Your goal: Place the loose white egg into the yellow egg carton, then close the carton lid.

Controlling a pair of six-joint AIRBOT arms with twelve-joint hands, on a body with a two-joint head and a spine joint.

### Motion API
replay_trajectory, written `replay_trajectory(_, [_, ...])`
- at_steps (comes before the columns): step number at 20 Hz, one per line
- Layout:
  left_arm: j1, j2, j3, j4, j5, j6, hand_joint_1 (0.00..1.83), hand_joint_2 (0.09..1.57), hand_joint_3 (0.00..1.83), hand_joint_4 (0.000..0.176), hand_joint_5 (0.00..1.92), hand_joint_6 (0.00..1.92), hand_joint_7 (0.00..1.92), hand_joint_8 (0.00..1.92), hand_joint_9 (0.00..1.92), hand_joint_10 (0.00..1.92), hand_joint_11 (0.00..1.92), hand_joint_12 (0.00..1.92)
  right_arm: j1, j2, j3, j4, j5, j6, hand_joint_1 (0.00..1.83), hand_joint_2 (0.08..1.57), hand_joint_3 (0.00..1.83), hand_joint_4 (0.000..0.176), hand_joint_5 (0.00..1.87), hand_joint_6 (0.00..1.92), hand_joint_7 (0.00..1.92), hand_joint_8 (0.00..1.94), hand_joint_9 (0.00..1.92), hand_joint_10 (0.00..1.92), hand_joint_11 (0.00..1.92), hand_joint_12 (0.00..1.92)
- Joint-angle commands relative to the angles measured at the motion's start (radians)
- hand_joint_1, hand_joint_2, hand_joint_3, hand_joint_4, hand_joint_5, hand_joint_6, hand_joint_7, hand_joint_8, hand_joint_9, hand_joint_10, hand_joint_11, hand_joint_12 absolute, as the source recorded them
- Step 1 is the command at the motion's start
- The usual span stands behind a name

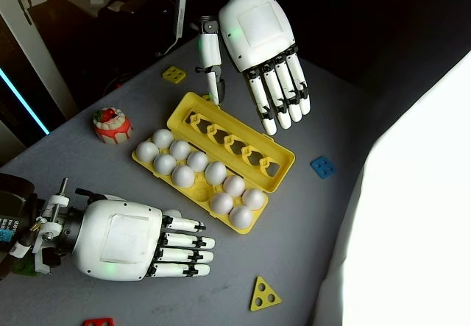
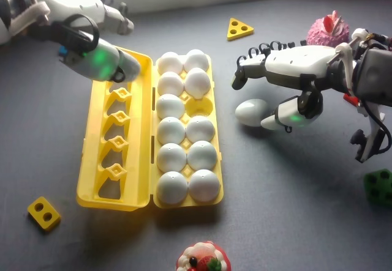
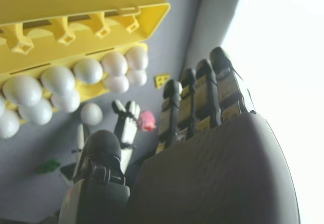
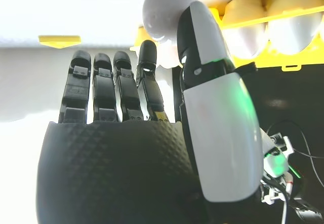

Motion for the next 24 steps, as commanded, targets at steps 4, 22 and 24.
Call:
replay_trajectory(4, [-0.013,0.006,-0.009,0.197,-0.109,-0.194,0.00,1.34,0.00,0.018,0.17,0.00,0.13,0.01,0.09,0.01,0.00,0.32,0.009,0.008,0.001,-0.004,0.070,0.001,1.13,1.13,0.01,0.000,0.14,0.73,0.07,0.00,0.00,0.00,0.00,0.00])
replay_trajectory(22, [-0.018,0.028,-0.072,0.280,0.118,-0.295,0.01,1.34,0.00,0.015,0.15,0.00,0.13,0.00,0.09,0.00,0.00,0.30,0.000,0.008,-0.038,-0.003,0.070,-0.002,1.11,1.14,0.00,0.000,0.15,0.79,0.06,0.00,0.00,0.00,0.00,0.00])
replay_trajectory(24, [-0.024,0.028,-0.079,0.278,0.118,-0.281,0.00,1.34,0.00,0.008,0.16,0.01,0.13,0.00,0.09,0.00,0.00,0.30,-0.006,0.008,-0.038,-0.003,0.073,-0.003,1.11,1.14,0.01,0.000,0.14,0.79,0.06,0.00,0.00,0.00,0.00,0.00])
